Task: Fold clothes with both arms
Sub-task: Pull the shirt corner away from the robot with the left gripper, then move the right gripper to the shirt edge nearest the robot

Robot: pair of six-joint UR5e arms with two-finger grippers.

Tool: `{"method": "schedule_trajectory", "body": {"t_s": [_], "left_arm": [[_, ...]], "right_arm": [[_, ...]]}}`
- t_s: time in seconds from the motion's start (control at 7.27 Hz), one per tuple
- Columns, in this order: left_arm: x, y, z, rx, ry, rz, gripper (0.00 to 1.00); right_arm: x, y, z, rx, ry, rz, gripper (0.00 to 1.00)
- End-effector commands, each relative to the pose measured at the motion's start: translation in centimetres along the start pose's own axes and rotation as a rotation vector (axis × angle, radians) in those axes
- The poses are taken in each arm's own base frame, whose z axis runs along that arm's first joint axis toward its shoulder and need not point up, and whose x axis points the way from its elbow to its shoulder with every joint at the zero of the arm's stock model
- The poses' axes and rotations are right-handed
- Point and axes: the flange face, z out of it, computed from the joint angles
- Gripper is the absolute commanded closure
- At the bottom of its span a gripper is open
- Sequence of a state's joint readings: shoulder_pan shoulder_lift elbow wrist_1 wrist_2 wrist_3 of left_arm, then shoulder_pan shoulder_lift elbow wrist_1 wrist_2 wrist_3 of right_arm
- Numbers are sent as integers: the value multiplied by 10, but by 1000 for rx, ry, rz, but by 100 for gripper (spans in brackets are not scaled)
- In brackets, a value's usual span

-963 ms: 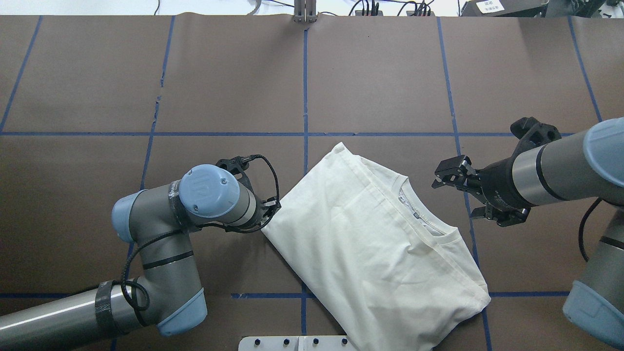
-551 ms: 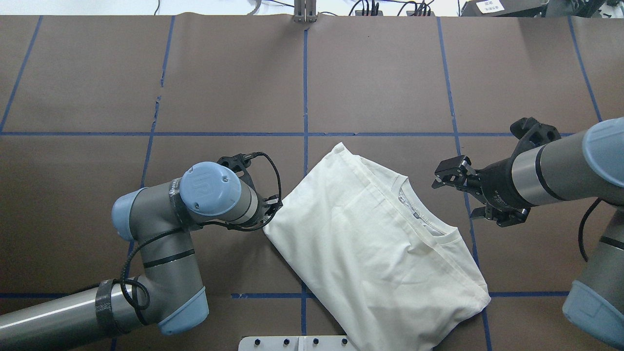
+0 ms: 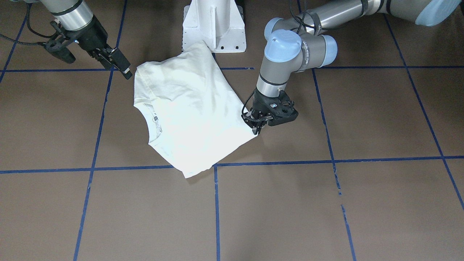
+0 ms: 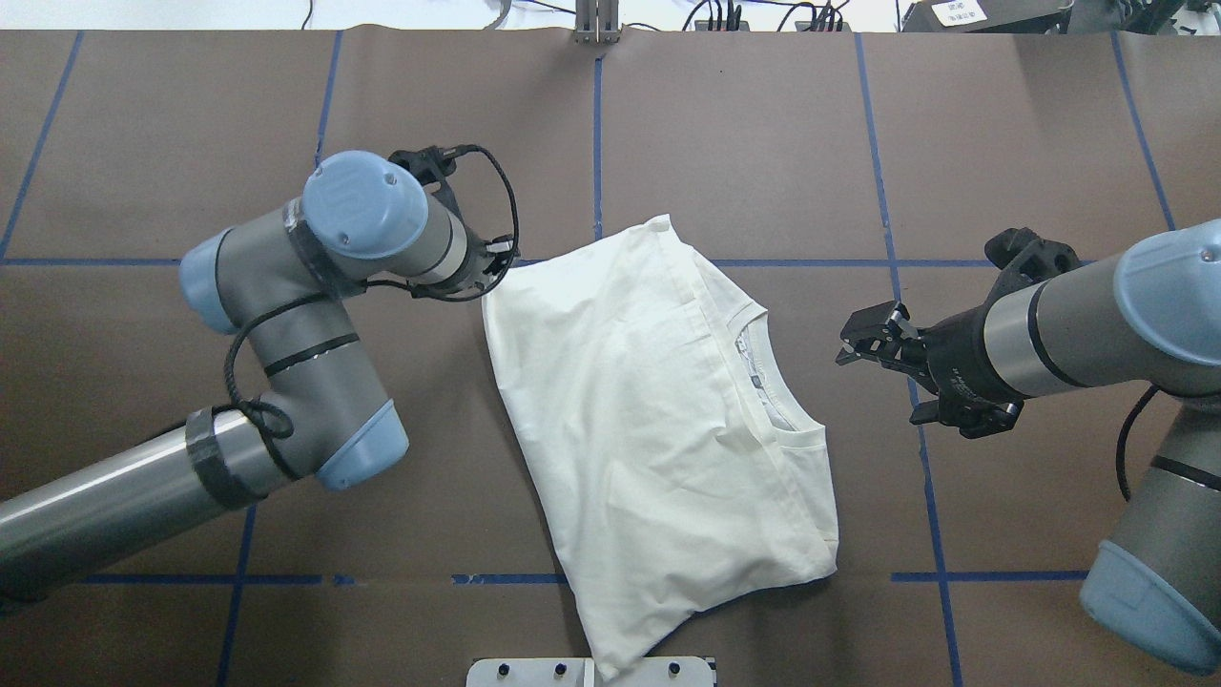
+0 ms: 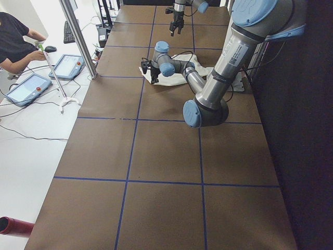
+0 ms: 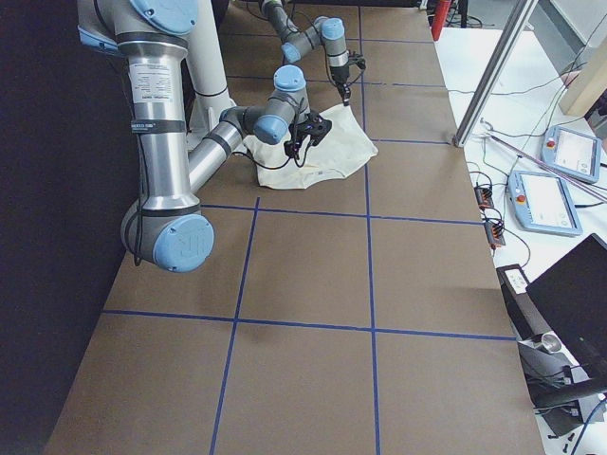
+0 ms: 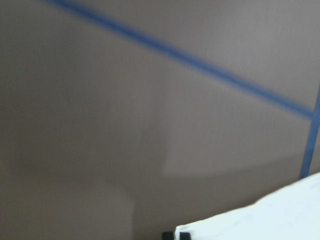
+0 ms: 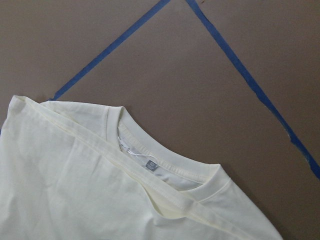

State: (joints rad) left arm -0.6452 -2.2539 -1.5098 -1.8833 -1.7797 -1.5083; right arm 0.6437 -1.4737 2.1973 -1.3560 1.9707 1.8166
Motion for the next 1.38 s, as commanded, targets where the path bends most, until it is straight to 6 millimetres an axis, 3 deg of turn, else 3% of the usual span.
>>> {"method": "schedule_trajectory", "body": {"t_s": [0.0, 0.14, 0.28, 0.41, 0.55, 0.69, 0.96, 1.1, 1.24], "left_arm": [[51, -77, 51, 65, 53, -9, 100], [47, -102, 74, 86, 64, 3, 100], [47, -115, 67, 102, 70, 38, 58], [62, -110, 49, 93, 114, 45, 47], [59, -90, 14, 28, 191, 62, 47], [37, -74, -8, -26, 234, 60, 46], [22, -65, -20, -35, 255, 65, 46], [20, -66, -19, -34, 252, 64, 46], [16, -64, -15, -37, 245, 63, 46]], "right_arm": [[-16, 1, 10, -1, -8, -4, 0], [-25, 1, 14, 0, -14, -5, 0], [-50, 2, 32, -3, -18, -3, 0], [-60, 22, 47, -11, -15, -23, 0], [-65, 54, 61, -7, -22, -8, 0], [-56, 100, 91, 13, -6, -20, 0], [-23, 162, 143, 72, 57, -75, 0], [-17, 175, 159, 90, 72, -71, 1], [-15, 177, 163, 92, 78, -71, 2]]}}
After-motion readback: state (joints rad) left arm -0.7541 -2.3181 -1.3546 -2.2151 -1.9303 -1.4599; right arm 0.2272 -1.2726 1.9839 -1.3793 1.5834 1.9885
